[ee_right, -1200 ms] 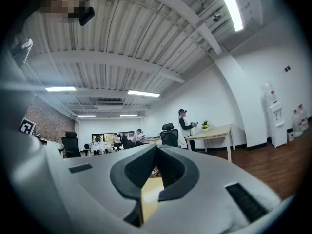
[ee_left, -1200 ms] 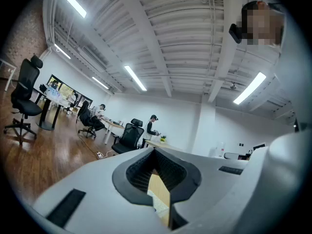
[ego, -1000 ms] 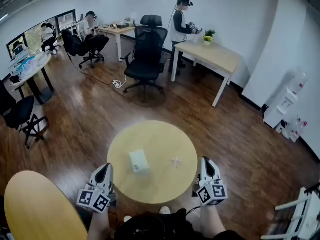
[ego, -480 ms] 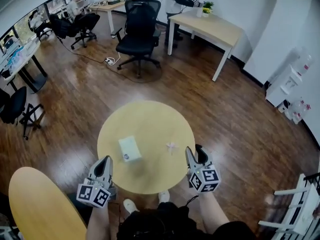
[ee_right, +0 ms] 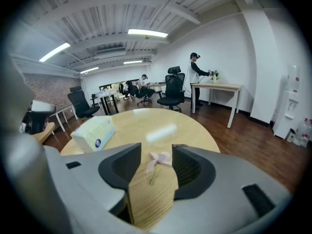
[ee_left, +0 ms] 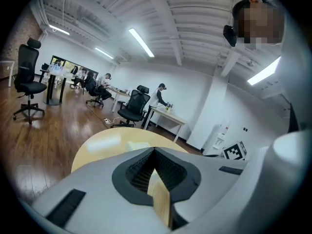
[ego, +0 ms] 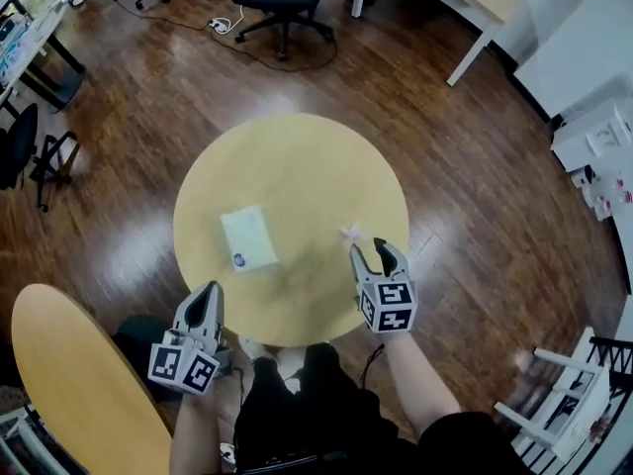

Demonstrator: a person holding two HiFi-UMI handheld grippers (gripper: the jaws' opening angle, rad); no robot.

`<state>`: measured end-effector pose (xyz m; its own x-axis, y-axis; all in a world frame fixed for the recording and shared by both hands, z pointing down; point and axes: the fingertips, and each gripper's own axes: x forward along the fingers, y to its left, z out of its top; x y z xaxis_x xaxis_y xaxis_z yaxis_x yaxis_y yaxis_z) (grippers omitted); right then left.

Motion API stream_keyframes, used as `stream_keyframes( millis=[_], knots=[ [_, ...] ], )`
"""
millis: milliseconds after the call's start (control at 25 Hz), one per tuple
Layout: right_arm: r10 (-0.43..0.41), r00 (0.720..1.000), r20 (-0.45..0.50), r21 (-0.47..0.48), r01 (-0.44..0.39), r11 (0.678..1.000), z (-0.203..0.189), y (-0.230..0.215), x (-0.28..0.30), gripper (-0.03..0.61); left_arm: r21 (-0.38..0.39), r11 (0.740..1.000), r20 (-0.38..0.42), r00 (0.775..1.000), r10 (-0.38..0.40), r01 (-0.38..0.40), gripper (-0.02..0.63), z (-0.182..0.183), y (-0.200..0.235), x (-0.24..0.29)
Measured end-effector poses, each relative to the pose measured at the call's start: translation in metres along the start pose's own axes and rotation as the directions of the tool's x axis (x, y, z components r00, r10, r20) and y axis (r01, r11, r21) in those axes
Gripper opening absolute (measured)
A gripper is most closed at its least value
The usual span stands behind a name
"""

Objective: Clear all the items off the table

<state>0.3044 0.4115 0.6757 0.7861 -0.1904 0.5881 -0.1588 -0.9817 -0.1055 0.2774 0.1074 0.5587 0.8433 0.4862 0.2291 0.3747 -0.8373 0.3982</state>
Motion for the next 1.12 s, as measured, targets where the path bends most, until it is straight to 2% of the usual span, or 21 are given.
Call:
stream_keyframes(
  millis=[120, 160, 440, 560, 720, 760, 800, 1120],
  knots=[
    [-0.021, 0.998, -0.052, -0.006, 0.021, 1.000, -0.015, -0.002, 0.017, 0.219, -0.028, 0.999, -0.029, 0.999, 0.027, -0.028, -0.009, -0.015, 0.008, -0.006],
    [-0.026, 0.998, -0.062, -0.007, 0.026, 1.000, -0.018, -0.002, 0.021, 0.265, -0.038, 0.999, -0.035, 0.999, 0.036, -0.037, -0.009, -0.019, 0.011, -0.008],
    [-0.076, 0.989, -0.124, -0.030, 0.073, 0.997, -0.041, -0.006, 0.041, 0.267, -0.059, 0.998, -0.083, 0.996, 0.033, -0.038, -0.009, -0.040, 0.009, -0.013],
    [-0.113, 0.987, -0.118, -0.074, 0.105, 0.992, -0.045, -0.006, 0.041, 0.202, -0.046, 0.998, -0.085, 0.996, 0.037, -0.041, -0.009, -0.041, 0.009, -0.015],
    [-0.111, 0.985, -0.134, -0.087, 0.100, 0.991, -0.048, -0.003, 0.041, 0.168, -0.046, 0.999, -0.098, 0.995, 0.020, -0.024, -0.009, -0.041, 0.009, -0.019],
    [-0.116, 0.984, -0.138, -0.083, 0.105, 0.991, -0.049, -0.003, 0.041, 0.113, -0.046, 0.999, -0.099, 0.995, 0.018, -0.023, -0.009, -0.040, 0.009, -0.020],
    [-0.121, 0.983, -0.139, -0.077, 0.111, 0.991, -0.049, -0.004, 0.041, 0.020, -0.046, 0.999, -0.099, 0.995, 0.017, -0.021, -0.009, -0.039, 0.009, -0.020],
    [-0.133, 0.987, -0.090, -0.054, 0.128, 0.990, -0.037, -0.002, 0.022, 0.020, -0.028, 1.000, -0.081, 0.997, -0.011, 0.009, -0.009, -0.030, 0.006, -0.026]
  ],
)
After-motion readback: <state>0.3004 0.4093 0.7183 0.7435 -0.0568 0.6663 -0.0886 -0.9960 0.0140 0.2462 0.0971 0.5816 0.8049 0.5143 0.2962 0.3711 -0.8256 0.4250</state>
